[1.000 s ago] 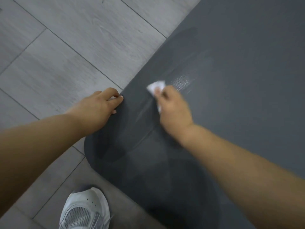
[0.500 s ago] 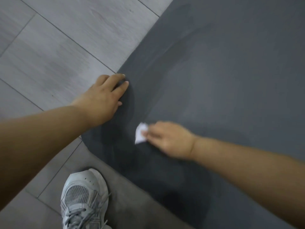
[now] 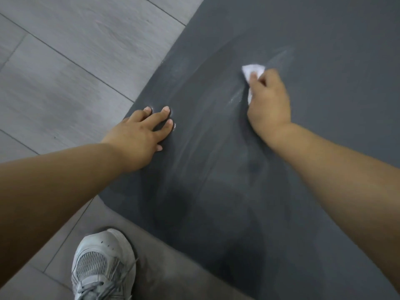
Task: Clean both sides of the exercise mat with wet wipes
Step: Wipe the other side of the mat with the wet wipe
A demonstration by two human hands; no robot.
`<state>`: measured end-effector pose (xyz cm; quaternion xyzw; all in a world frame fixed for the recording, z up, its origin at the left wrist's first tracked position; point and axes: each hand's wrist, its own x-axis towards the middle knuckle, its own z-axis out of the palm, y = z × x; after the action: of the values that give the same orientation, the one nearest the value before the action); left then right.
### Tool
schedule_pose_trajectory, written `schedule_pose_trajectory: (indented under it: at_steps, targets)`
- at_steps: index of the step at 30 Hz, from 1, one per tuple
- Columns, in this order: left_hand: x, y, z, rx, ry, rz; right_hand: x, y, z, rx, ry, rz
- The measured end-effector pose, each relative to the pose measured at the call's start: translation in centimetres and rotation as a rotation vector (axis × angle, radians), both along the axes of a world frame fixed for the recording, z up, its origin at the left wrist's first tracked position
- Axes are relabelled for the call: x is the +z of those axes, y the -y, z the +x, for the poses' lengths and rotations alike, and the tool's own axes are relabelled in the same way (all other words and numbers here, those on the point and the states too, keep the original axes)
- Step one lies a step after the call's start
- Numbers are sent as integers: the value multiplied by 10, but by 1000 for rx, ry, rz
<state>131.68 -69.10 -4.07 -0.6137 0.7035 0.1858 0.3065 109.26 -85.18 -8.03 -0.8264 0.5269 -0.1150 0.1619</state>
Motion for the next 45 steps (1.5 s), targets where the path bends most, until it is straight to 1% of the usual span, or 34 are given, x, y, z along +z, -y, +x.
schedule_pose_trajectory:
  at_steps: [2,5,6,8,10,11,12,14,16,18,20,22,23,24,25,26,27,29,30,32,33,36,38,39,41,44,45]
  targets:
    - [3,2,-2,13,8,17,-2,-55,4,236,5,57]
    - [8,4,-6,54,10,45,0,-138,-3,615,84,138]
    - [9,5,-7,58,13,48,0,-161,-7,691,90,201]
    - [11,4,-10,62,15,42,-1,-204,-19,833,10,375]
    - [13,3,-14,90,4,40,2,-233,-31,1007,-20,540]
    - [14,3,-15,109,-5,37,2,-241,-36,1083,-25,542]
    - [16,3,-17,135,-16,28,4,-240,-41,1108,-51,520]
    - [19,4,-22,187,-62,-8,-1,-222,-47,1074,-41,357]
    - [22,6,-30,222,-131,-62,0,-183,-46,978,64,210]
    - [22,8,-37,212,-196,-92,-4,-119,-48,738,161,50]
    - [18,11,-43,151,-230,-88,-7,-42,-62,396,21,-114]
    - [13,14,-50,107,-243,-63,-3,21,-91,10,-120,-187]
    - [10,16,-53,87,-242,-54,1,39,-104,-157,-184,-149]
    - [8,18,-56,64,-233,-49,4,51,-114,-270,-177,-109]
    - [7,19,-58,46,-216,-44,3,55,-117,-291,-214,-64]
    - [6,20,-61,34,-197,-39,3,51,-118,-309,-195,-19]
    - [6,21,-62,31,-176,-33,3,40,-111,-277,-220,3]
    - [8,24,-66,25,-137,-15,-1,4,-96,-204,-167,-40]
    - [9,24,-68,19,-123,-8,-6,-18,-90,-133,-86,-104]
    - [10,23,-73,14,-108,-3,-10,-73,-79,109,16,-103]
    - [11,23,-75,17,-102,-3,-8,-102,-76,238,45,-70]
    - [14,20,-83,36,-94,-4,1,-194,-81,492,70,208]
    - [14,17,-91,22,-98,-15,4,-246,-92,599,89,347]
    - [12,15,-95,14,-101,-28,5,-265,-99,617,90,362]
    - [9,12,-102,6,-113,-71,4,-283,-112,677,46,337]
    - [6,11,-114,-63,-164,-113,-1,-264,-136,843,17,161]
    - [7,11,-119,-113,-180,-107,-1,-248,-140,839,29,94]
